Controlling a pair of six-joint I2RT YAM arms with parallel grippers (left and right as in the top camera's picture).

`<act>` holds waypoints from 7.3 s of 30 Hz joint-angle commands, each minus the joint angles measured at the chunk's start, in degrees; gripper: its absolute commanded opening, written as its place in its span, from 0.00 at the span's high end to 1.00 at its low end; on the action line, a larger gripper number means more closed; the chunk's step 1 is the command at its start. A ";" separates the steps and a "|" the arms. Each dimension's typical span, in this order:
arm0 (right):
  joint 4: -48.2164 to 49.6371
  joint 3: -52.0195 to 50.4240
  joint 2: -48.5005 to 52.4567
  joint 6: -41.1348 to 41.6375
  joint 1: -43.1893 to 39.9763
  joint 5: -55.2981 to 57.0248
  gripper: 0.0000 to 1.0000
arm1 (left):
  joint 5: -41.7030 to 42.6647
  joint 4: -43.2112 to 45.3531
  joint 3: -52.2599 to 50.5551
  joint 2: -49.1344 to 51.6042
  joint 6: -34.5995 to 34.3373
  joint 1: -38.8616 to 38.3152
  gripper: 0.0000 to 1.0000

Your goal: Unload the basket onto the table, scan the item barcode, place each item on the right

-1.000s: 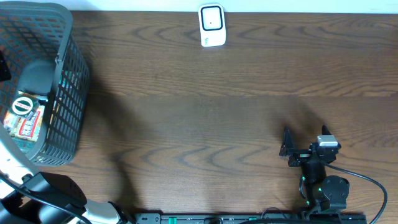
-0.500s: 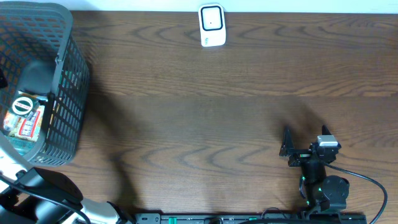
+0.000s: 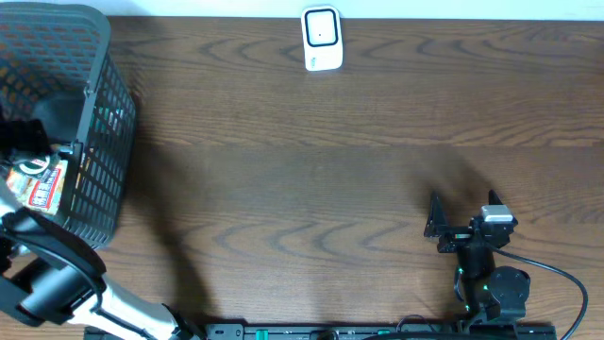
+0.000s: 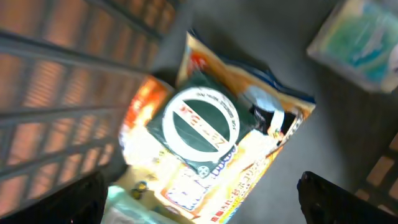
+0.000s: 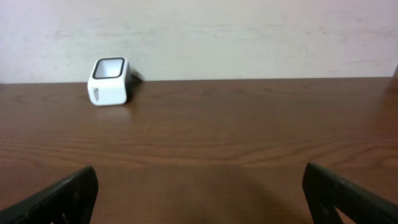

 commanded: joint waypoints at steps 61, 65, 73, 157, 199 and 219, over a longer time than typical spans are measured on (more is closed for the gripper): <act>-0.24 -0.07 -0.26 0.79 0.50 -0.35 0.01 | 11.85 32.54 -18.27 -29.27 -29.09 -6.51 0.93; -0.24 -0.07 -0.26 0.79 0.50 -0.35 0.01 | 18.43 37.94 -18.27 -33.40 -32.06 -6.51 0.93; -0.26 -0.07 -0.26 0.79 0.50 -0.35 0.01 | 19.39 54.64 -18.27 -38.42 -56.98 -6.54 0.93; -0.24 -0.07 -0.26 0.79 0.50 -0.35 0.01 | -6.67 34.71 -18.27 -44.11 -26.73 -40.48 0.02; -0.26 -0.07 -0.26 0.76 0.50 -0.35 0.01 | -36.94 23.85 -18.88 -32.04 -10.51 -13.31 0.02; -0.24 -0.07 -0.26 0.79 0.50 -0.35 0.01 | -34.58 18.95 -19.10 -25.51 -11.02 -13.31 0.02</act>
